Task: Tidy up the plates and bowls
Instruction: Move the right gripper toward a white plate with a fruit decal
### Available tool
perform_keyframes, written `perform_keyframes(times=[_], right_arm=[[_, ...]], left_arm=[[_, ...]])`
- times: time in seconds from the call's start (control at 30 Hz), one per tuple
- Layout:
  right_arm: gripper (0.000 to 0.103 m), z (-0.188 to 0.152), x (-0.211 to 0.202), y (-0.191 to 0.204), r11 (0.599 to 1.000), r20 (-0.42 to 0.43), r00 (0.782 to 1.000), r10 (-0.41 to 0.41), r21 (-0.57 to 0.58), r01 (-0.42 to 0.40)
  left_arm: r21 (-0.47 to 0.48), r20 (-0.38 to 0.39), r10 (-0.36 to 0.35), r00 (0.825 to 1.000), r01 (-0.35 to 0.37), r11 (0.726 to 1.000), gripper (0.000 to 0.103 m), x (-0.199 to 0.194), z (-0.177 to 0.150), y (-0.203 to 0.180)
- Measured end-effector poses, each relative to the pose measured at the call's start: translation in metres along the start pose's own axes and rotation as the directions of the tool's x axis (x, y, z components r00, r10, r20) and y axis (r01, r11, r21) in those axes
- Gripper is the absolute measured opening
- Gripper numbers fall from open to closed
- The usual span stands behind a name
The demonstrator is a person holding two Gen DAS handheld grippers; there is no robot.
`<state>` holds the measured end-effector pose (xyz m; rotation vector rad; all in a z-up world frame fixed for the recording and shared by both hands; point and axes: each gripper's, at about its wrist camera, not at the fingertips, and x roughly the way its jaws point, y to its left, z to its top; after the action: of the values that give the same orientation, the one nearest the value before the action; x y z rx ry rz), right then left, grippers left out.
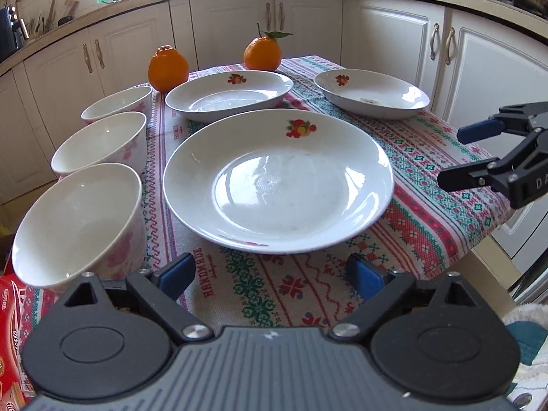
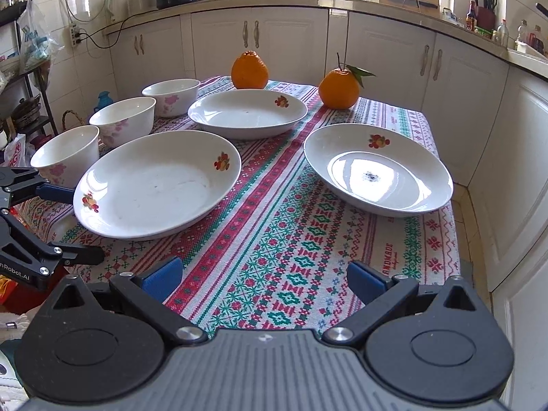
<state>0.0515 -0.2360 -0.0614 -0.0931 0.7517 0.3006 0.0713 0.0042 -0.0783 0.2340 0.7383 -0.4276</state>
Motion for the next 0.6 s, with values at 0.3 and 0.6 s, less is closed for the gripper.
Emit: perform_keyframes(times=[0.3,0.6], right_arm=[[0.103,0.013,0.018,0.004,0.996,-0.037,0.996,0.077,-0.03,-0.079],[0.103,0.032,0.043,0.011,0.976,-0.102,0.982,0.159,-0.132,-0.172]], left_arm=[[-0.049,0.002,-0.028,1.0,0.028,0.998,0.103,0.007,0.0,0.005],[-0.063,0.029,-0.006,1.0,0.008,0.998,0.103,0.009,-0.001,0.002]])
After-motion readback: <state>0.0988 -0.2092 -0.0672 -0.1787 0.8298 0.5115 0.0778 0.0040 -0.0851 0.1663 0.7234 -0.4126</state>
